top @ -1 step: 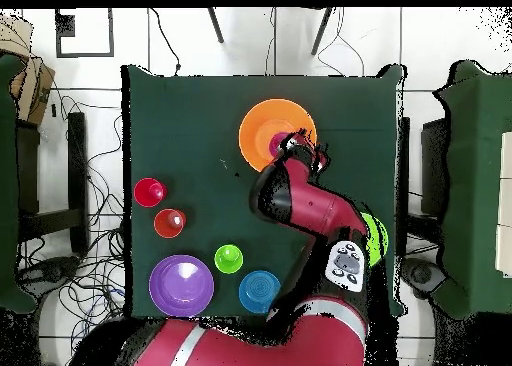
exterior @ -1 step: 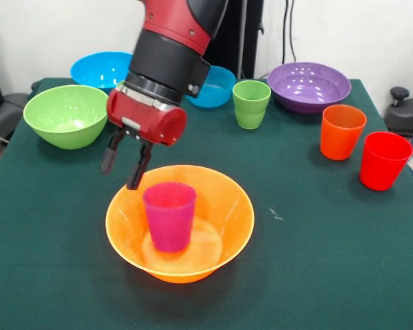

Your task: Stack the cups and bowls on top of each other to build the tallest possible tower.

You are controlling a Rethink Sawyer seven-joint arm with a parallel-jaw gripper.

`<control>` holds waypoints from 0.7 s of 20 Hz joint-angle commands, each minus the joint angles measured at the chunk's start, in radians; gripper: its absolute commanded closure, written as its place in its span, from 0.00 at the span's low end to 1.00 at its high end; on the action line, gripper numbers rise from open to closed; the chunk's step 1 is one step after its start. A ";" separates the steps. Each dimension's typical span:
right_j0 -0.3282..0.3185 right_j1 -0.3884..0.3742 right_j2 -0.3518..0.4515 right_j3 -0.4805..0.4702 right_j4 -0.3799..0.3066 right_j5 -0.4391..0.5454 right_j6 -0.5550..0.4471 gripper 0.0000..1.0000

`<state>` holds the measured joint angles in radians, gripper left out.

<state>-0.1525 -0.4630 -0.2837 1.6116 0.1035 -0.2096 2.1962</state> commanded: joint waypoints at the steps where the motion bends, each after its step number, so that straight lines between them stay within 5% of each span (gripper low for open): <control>1: -0.053 -0.142 0.160 0.105 -0.132 0.066 0.079 0.00; 6: -0.085 -0.195 0.160 0.187 -0.181 0.049 0.092 0.00; 10: -0.132 -0.191 0.181 0.219 -0.238 0.007 0.098 0.00; 14: -0.110 -0.154 0.150 0.227 -0.235 -0.033 0.113 0.00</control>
<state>-0.2608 -0.6333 -0.2687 1.7397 -0.0345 -0.2134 2.1962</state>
